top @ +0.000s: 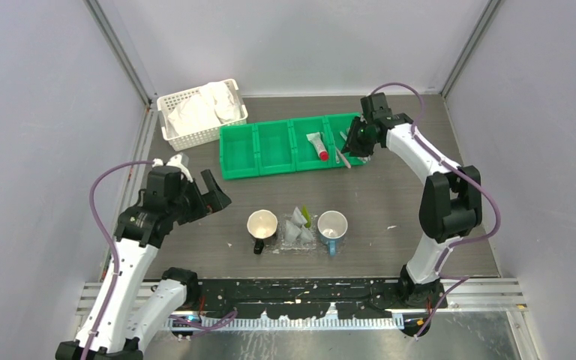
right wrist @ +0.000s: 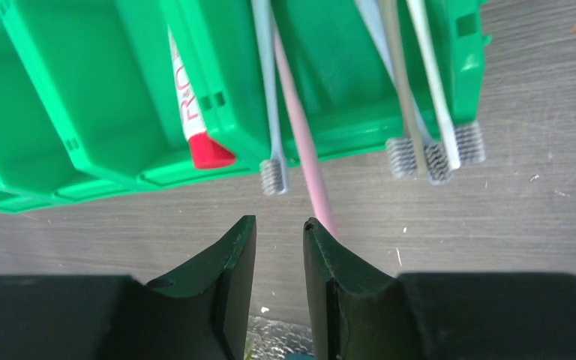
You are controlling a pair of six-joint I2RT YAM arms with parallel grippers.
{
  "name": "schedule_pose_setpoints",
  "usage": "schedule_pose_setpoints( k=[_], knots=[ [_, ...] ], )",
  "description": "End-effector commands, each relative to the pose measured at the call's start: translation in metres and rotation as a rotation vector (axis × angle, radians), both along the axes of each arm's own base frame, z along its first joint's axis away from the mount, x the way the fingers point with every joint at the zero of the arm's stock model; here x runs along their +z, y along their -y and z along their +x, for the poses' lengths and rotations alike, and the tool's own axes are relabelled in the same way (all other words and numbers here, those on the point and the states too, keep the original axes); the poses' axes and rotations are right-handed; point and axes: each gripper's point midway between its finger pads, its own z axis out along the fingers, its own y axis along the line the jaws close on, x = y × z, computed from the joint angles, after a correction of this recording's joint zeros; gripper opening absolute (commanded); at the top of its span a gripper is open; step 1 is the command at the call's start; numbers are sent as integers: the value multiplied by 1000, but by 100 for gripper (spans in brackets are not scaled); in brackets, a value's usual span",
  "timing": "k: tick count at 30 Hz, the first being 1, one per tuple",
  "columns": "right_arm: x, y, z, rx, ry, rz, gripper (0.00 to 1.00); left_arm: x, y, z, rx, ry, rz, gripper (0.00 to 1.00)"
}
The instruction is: Prepare toiletry sets of a toothbrush and toothpaste on the tray
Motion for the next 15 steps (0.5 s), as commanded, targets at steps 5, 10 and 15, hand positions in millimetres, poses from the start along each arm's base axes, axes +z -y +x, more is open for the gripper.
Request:
schedule_pose_setpoints(
  k=[5, 10, 15],
  knots=[
    [4, 16, 32, -59, 57, 84, 36, -6, 3, 13, -20, 22, 6, 100],
    [-11, 8, 29, -32, 3, 117, 36, -7, 4, 16, -20, 20, 0, 100],
    [-23, 2, 28, -16, -29, 138, 36, -7, 5, 16, -23, 22, -3, 100]
  ],
)
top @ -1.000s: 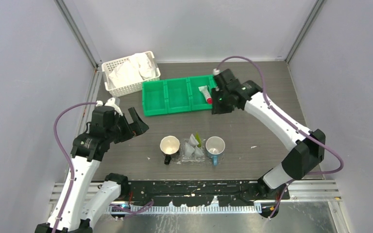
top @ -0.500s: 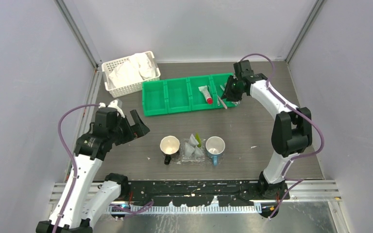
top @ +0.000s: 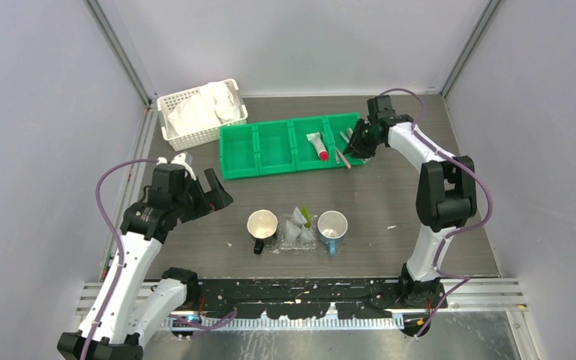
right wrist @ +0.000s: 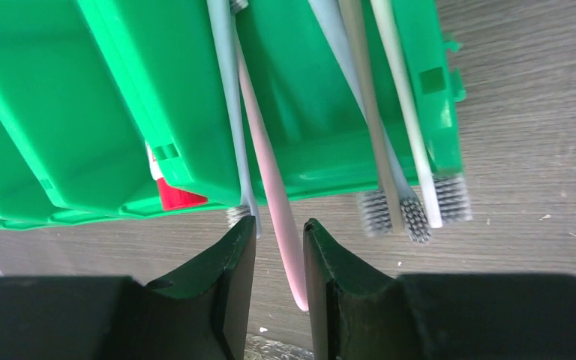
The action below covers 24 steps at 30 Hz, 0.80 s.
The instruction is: Prepare toiletry sets of a toothbrush and toothpaste on the tray
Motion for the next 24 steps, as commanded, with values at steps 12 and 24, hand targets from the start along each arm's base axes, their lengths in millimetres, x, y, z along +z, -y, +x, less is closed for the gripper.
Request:
schedule_pose_setpoints(
  k=[12, 24],
  knots=[
    [-18, -22, 7, 32, -37, 88, 36, 10, 2, 10, -19, 52, -4, 100],
    [-5, -25, 8, 41, -5, 103, 14, 11, 3, 12, -19, 52, -6, 100]
  ],
)
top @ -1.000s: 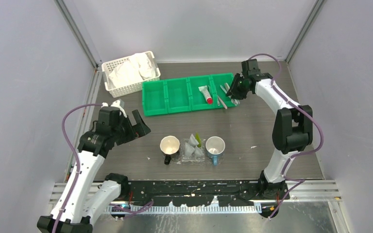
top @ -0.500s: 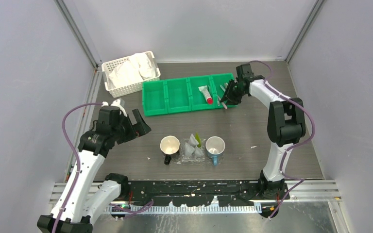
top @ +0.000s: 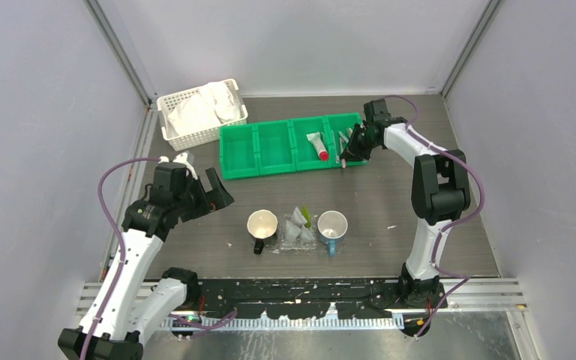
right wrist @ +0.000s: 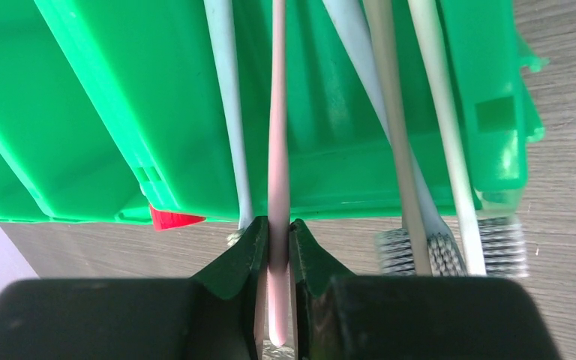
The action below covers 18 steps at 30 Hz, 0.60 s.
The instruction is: Prepare toiletry sets of a toothbrush and toothpaste on the tray
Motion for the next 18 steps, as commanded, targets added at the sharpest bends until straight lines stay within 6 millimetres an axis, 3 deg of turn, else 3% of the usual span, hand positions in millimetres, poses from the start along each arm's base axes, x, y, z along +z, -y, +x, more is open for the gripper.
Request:
schedule_pose_setpoints(
  k=[1, 5, 8, 11, 14, 18],
  knots=[
    [28, -7, 8, 7, 76, 29, 13, 14, 2, 9, -8, 60, -11, 100],
    [47, -6, 8, 6, 119, 31, 9, 15, 2, 9, -7, 62, -11, 100],
    [70, -4, 7, 6, 179, 33, 2, 15, 2, 9, -7, 61, -10, 100],
    [97, -2, 5, 11, 261, 30, 1, 15, 2, 10, -6, 60, -13, 100],
    [125, -1, -4, 23, 343, 26, 1, 16, 2, 10, -4, 61, -17, 100],
    [152, -8, -33, 81, 463, 19, 1, 18, 4, 12, -4, 64, -23, 100]
  ],
)
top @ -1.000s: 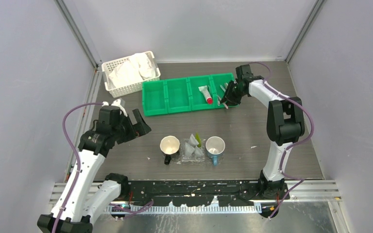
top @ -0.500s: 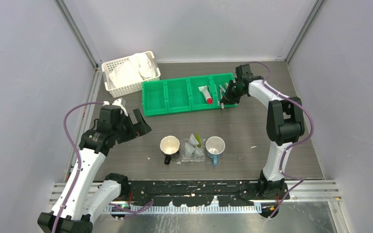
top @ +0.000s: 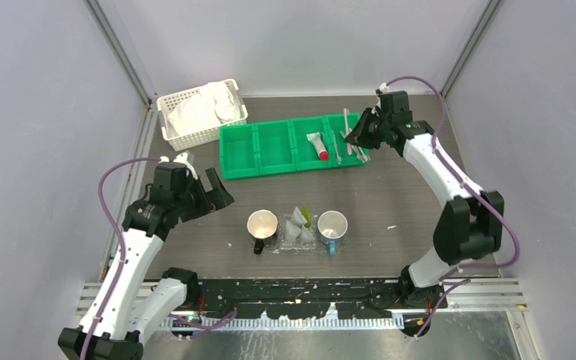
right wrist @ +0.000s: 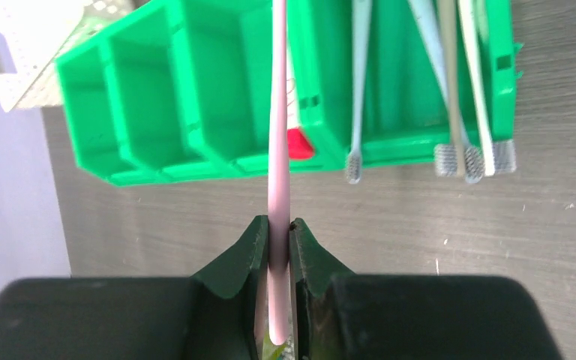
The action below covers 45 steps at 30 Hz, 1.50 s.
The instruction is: Prepare toiletry sets of a toothbrush and toothpaste on the tray
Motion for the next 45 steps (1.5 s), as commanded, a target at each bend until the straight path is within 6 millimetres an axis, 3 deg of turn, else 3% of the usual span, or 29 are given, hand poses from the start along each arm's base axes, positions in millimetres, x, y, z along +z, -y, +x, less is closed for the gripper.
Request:
schedule_pose_setpoints(
  k=[1, 7, 13, 20, 24, 27, 32, 40, 45],
  knots=[
    [51, -13, -28, 80, 215, -20, 1, 19, 4, 13, -4, 67, -27, 100],
    [89, -76, -118, 356, 445, -56, 1, 37, 23, 22, -44, 94, -125, 100],
    [105, -145, -196, 589, 567, -5, 1, 61, 46, 29, -76, 134, -281, 100],
    [101, -221, -231, 681, 616, 12, 1, 92, 68, 18, -134, 189, -465, 96],
    [98, -265, -247, 749, 630, -1, 1, 92, 64, 6, -123, 190, -458, 94],
    [94, -285, -257, 784, 632, 4, 1, 88, 57, -1, -110, 185, -415, 94],
    [77, -293, -257, 777, 616, -51, 1, 90, 55, -4, -111, 197, -413, 94],
    [61, -260, -229, 637, 656, -220, 1, 69, 48, -6, -76, 166, -368, 94],
    [42, -256, -221, 608, 651, -280, 1, 63, 46, -5, -68, 154, -353, 94]
  ],
)
